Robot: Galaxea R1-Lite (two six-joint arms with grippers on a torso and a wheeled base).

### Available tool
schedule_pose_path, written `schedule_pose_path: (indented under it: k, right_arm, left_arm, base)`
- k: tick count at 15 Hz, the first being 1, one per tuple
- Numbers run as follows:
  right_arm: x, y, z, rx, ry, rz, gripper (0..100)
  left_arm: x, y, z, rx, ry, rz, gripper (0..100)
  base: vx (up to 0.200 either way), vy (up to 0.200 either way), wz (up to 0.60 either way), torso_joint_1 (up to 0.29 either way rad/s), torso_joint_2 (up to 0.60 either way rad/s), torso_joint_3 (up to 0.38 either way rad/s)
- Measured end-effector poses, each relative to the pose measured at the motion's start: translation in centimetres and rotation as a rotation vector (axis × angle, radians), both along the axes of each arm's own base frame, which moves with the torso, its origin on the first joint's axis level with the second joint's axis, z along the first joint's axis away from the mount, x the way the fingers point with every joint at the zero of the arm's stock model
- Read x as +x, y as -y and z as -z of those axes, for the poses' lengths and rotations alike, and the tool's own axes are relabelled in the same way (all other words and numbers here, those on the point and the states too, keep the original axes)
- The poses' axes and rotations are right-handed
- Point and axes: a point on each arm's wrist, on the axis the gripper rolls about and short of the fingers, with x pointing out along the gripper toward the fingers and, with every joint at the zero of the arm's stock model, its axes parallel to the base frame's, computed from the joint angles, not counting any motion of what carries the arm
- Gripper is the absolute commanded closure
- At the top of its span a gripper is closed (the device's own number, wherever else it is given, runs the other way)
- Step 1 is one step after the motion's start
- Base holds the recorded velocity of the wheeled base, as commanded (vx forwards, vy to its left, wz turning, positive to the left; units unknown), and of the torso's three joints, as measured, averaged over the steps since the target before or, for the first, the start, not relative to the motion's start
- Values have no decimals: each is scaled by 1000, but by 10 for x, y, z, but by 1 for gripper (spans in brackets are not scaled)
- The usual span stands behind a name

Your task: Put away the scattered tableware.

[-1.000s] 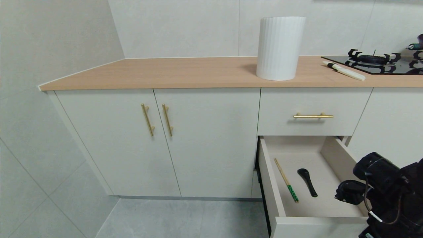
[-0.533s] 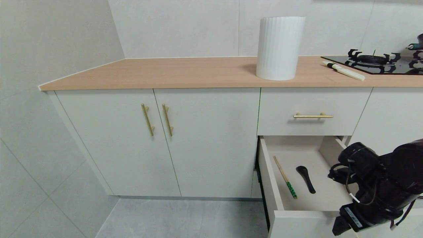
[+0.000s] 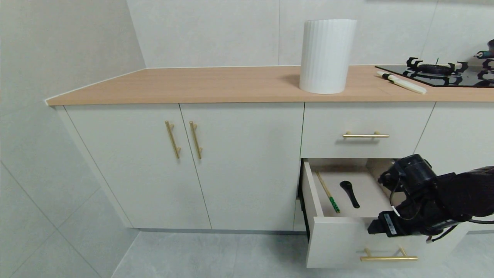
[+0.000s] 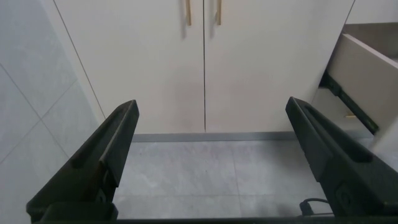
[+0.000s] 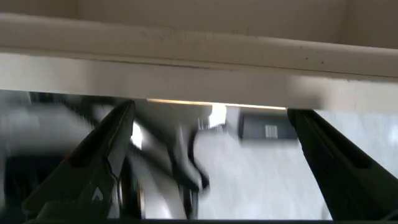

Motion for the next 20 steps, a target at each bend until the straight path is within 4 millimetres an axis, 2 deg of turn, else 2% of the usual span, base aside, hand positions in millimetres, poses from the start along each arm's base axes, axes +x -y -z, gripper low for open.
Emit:
schedule_pose_path:
  k: [5,7,9,11,15,20]
  right_arm:
    - [32,4,13,17,154,39,0]
    - [55,8,23,15,228,42,0]
    - [84,14,25,27,380,56,0]
    - [101,17,35,41,485,71,0]
    - [124,21,60,48,578,103,0]
    - [143,28,79,60,649,177,0]
  left_arm:
    - [0,0,0,0,0,0,0]
    - [0,0,0,0,0,0,0]
    - [0,0,0,0,0,0,0]
    - [0,0,0,0,0,0,0]
    - [0,0,0,0,0,0,0]
    - [0,0,0,0,0,0,0]
  base:
    - [0,0,0,0,0,0]
    - [0,0,0,0,0,0]
    - [0,0,0,0,0,0]
    - [0,0,0,0,0,0]
    - [0,0,0,0,0,0]
    - [0,0,0,0,0,0]
